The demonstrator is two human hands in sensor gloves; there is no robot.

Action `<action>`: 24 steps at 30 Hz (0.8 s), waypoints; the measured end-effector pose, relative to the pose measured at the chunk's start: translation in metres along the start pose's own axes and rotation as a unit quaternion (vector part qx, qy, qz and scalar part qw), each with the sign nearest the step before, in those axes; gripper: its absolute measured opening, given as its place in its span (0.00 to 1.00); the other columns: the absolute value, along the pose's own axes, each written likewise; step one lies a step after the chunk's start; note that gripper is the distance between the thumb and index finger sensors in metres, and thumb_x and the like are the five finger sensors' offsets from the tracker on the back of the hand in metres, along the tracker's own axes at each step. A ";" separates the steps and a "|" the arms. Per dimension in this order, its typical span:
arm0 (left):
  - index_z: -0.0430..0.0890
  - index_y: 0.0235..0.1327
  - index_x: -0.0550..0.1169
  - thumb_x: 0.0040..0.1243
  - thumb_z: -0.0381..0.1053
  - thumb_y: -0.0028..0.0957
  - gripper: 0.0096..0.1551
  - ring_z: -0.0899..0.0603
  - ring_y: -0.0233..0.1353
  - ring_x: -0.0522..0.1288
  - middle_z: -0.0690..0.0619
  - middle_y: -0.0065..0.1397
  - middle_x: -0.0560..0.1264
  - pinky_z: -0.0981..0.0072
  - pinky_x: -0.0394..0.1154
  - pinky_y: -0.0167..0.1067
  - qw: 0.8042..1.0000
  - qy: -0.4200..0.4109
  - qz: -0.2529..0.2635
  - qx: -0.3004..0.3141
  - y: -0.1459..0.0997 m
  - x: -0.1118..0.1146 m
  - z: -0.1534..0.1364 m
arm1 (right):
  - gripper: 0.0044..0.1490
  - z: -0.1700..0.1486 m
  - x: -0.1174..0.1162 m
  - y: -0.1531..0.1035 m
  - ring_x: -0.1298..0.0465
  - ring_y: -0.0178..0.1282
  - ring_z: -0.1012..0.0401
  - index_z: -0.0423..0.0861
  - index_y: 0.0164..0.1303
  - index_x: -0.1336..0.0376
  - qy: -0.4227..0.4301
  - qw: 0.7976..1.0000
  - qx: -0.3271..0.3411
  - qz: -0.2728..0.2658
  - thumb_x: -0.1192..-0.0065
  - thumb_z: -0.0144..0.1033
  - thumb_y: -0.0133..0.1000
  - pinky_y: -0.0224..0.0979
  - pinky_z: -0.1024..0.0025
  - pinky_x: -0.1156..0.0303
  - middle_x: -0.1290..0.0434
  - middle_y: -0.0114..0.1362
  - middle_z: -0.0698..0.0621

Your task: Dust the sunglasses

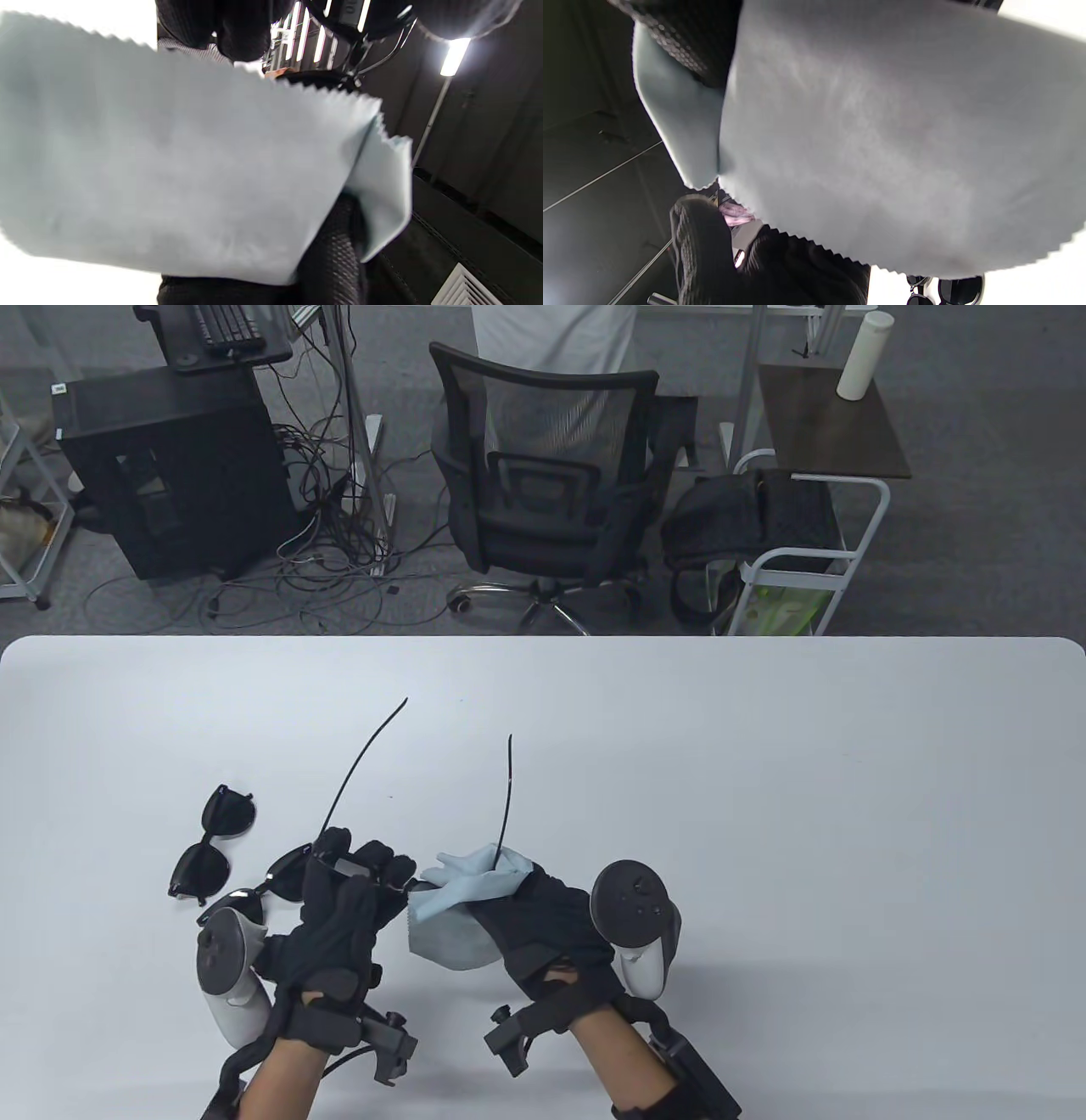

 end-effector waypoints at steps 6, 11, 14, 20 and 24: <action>0.51 0.77 0.41 0.55 0.73 0.48 0.58 0.48 0.75 0.73 0.46 0.78 0.58 0.58 0.73 0.71 1.000 0.015 0.008 0.006 -0.001 0.002 -0.001 | 0.29 -0.020 -0.003 -0.016 0.23 0.64 0.57 0.47 0.59 0.38 0.016 1.000 -0.013 0.016 0.37 0.53 0.54 0.72 0.58 0.29 0.22 0.59 0.58; 0.49 0.78 0.45 0.56 0.71 0.49 0.56 0.49 0.71 0.77 0.46 0.76 0.61 0.59 0.77 0.69 0.999 0.027 0.016 -0.004 -0.003 0.009 -0.005 | 0.28 -0.038 0.006 -0.020 0.24 0.65 0.57 0.48 0.59 0.38 0.075 0.997 -0.037 0.006 0.38 0.52 0.55 0.73 0.57 0.31 0.22 0.60 0.57; 0.49 0.78 0.45 0.57 0.71 0.49 0.56 0.49 0.70 0.78 0.45 0.76 0.62 0.59 0.77 0.68 0.999 0.034 0.015 -0.001 -0.002 0.010 -0.003 | 0.27 -0.043 0.011 -0.016 0.23 0.65 0.58 0.49 0.58 0.37 0.099 0.994 -0.041 0.004 0.39 0.53 0.56 0.73 0.58 0.31 0.21 0.58 0.58; 0.49 0.78 0.48 0.59 0.70 0.48 0.55 0.48 0.68 0.80 0.45 0.74 0.63 0.58 0.79 0.65 0.999 0.032 -0.004 -0.007 -0.002 0.015 -0.003 | 0.25 -0.049 0.032 -0.013 0.22 0.63 0.59 0.50 0.58 0.36 0.162 0.985 -0.049 -0.017 0.40 0.53 0.56 0.73 0.58 0.31 0.20 0.57 0.59; 0.49 0.78 0.48 0.60 0.69 0.49 0.55 0.47 0.66 0.81 0.43 0.74 0.63 0.58 0.81 0.61 0.999 0.023 -0.022 -0.017 -0.002 0.019 -0.004 | 0.25 -0.061 0.065 -0.012 0.20 0.61 0.60 0.49 0.58 0.36 0.245 0.965 -0.067 -0.059 0.41 0.53 0.57 0.72 0.60 0.29 0.19 0.56 0.61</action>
Point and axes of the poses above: the tracker on the back of each hand, its own z axis roughly to the thumb side, its own y axis roughly from the wrist to the fingertips, x = y × z, the point moved 5 cm from there along y, roughly from the wrist to the fingertips
